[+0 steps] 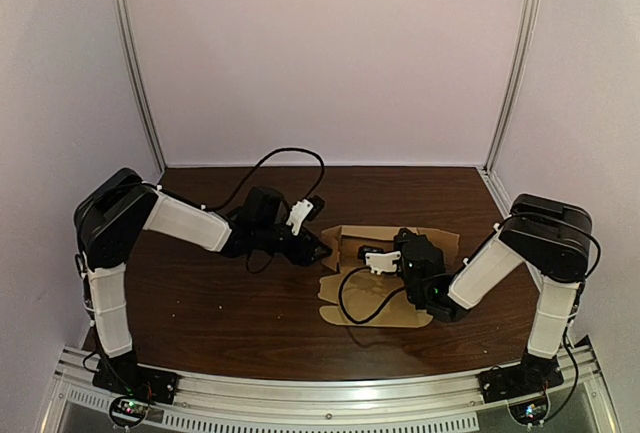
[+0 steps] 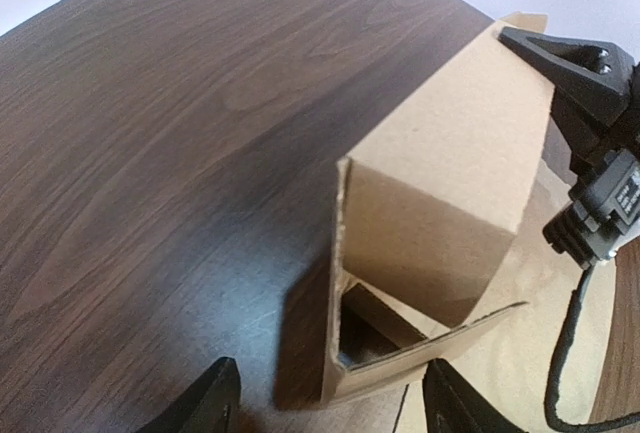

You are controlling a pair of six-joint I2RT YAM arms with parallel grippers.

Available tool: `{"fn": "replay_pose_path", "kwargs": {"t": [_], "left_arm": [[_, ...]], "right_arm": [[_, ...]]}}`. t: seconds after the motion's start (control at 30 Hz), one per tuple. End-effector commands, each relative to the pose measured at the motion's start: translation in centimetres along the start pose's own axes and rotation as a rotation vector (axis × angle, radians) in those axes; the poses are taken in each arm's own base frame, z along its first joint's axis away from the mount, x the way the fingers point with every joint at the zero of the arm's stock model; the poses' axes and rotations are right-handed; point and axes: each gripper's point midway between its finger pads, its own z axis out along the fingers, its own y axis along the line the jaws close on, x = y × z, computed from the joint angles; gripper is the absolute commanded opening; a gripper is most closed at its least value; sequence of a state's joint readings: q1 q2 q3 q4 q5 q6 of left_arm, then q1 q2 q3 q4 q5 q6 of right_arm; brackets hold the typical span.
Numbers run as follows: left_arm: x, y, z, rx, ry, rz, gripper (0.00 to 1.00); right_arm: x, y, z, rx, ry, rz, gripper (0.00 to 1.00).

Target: Fold the paper box

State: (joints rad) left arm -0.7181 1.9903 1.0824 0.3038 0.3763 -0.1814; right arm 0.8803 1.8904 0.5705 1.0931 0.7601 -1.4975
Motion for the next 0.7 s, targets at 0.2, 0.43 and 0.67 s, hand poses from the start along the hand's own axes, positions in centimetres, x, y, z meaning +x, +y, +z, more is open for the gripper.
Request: {"fn": "replay_pose_path", "kwargs": {"t": [0.2,0.43,0.67], "left_arm": [[-0.5,-1.6,1.0,0.074,-0.053,0.083,0.66],[-0.4,-2.8,1.2,0.143,-0.041,0.112,0.59],[0.1,-3.2,2.3,0.126,-0.033,0.111,0.52]], "right_arm": [[-0.7,1.6,-0.6,-0.049,-0.019,-0.090,0.00],[-0.7,1.7,-0.6,-0.052,-0.013,-0.096,0.00],[-1.0,1.8,-0.7,-0.048,-0.006,-0.107,0.00]]}}
